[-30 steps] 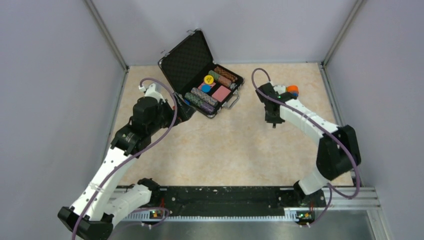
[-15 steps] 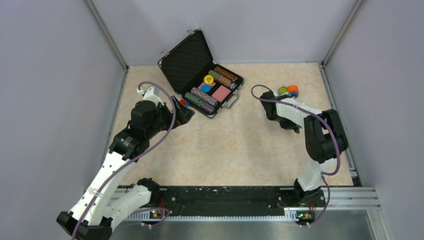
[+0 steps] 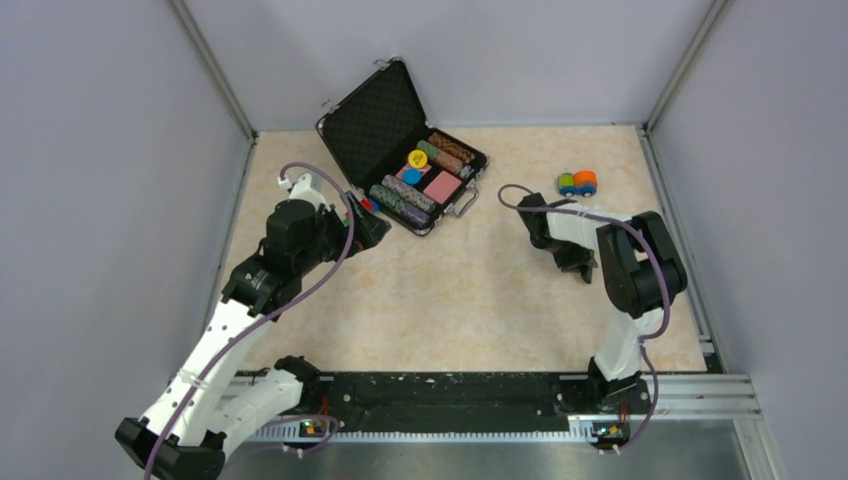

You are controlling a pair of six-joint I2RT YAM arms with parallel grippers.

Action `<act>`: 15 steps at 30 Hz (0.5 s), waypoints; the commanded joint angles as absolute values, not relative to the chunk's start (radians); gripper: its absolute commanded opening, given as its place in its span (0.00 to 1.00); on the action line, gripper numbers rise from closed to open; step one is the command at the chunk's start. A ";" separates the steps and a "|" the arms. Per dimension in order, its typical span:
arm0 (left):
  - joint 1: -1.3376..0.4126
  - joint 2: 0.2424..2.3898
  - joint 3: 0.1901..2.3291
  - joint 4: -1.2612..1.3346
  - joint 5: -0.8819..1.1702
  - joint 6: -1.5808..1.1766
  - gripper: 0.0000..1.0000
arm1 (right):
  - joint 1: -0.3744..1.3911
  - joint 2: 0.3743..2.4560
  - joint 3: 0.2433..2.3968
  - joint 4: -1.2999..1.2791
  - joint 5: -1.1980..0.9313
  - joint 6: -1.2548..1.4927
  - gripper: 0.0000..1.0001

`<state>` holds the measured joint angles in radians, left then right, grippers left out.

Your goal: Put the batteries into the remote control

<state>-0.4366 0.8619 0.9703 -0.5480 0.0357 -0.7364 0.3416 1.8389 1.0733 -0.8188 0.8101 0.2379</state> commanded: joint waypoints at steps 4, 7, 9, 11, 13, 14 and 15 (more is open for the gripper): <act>-0.433 0.826 0.983 -0.557 0.012 -0.729 0.99 | 0.337 1.796 1.096 -0.801 0.676 0.237 0.47; -0.432 0.811 1.013 -0.645 -0.057 -0.725 0.99 | 0.340 1.712 1.117 -0.817 0.564 0.262 0.62; -0.432 0.803 1.046 -0.730 -0.102 -0.728 0.99 | 0.343 1.640 1.132 -0.835 0.500 0.288 0.78; -0.432 0.781 1.078 -0.817 -0.138 -0.727 0.99 | 0.344 1.549 1.150 -0.859 0.459 0.326 0.94; -0.432 0.735 1.087 -0.864 -0.154 -0.724 0.99 | 0.343 1.450 1.167 -0.892 0.432 0.365 0.99; -0.433 0.699 1.085 -0.874 -0.159 -0.721 0.99 | 0.343 1.398 1.186 -0.920 0.439 0.394 0.99; -0.432 0.660 1.080 -0.877 -0.167 -0.719 0.99 | 0.344 1.346 1.198 -0.942 0.443 0.416 0.99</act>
<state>-0.4362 0.7776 1.0340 -0.7834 -0.0963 -0.7334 0.3428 1.5505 1.1069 -0.8619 0.5053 0.3080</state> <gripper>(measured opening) 0.990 0.986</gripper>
